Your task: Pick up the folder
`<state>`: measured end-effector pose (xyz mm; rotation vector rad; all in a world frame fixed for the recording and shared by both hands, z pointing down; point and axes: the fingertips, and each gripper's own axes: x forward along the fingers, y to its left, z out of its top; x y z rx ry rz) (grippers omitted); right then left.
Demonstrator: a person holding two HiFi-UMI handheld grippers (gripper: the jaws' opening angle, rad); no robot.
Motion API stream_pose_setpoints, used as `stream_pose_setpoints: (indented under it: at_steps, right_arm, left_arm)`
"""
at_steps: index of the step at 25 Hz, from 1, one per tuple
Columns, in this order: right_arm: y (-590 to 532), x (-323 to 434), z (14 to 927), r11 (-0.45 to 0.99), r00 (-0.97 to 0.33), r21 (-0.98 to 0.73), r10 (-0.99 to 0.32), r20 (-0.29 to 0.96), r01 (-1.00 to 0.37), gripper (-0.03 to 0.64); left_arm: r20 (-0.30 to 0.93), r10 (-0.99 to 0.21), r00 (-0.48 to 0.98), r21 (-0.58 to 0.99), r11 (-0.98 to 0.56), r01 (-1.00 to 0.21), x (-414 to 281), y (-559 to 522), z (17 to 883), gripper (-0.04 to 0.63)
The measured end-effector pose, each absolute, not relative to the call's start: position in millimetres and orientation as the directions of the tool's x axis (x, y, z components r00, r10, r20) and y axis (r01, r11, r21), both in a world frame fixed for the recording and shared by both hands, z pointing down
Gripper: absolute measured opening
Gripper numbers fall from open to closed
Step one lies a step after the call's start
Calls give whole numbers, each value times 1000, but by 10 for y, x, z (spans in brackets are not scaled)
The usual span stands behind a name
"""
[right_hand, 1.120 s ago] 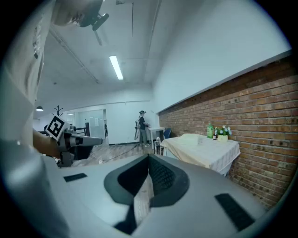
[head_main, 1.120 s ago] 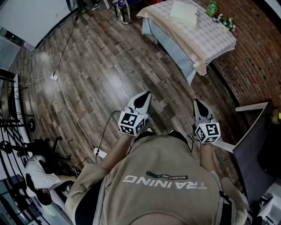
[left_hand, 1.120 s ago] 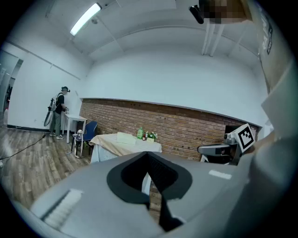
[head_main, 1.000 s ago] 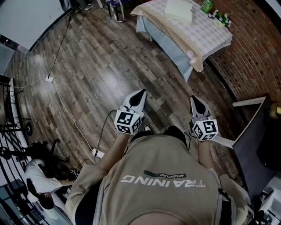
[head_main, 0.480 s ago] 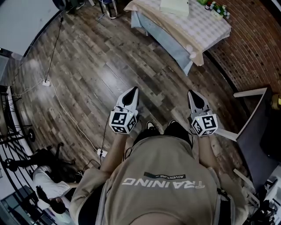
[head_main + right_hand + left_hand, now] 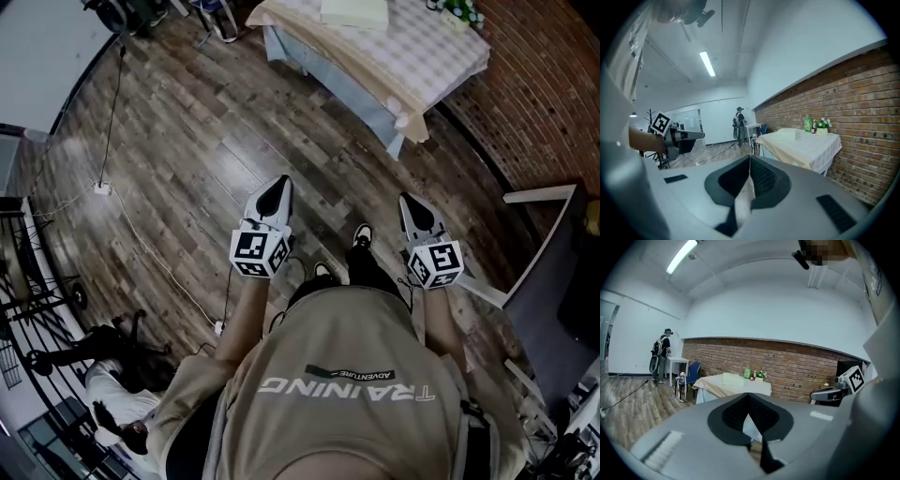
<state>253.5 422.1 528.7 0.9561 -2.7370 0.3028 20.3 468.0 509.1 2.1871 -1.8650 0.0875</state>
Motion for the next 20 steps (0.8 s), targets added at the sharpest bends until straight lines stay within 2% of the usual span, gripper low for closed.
stream_pose_setpoints:
  at_steps: [4, 11, 20]
  right_arm:
    - [3805, 2493, 5241, 793, -795, -133, -555, 243, -594, 12]
    - [3228, 2395, 5283, 882, -876, -119, -423, 231, -457, 12]
    - [2674, 2245, 5365, 902, -898, -158, -354, 262, -402, 12]
  left_arm:
    - [228, -961, 159, 150, -126, -981, 251, 4367, 4917, 5]
    - [237, -968, 86, 168, -46, -985, 363, 3834, 4890, 5]
    - [264, -964, 42, 175, 5, -985, 328, 3412, 4957, 5]
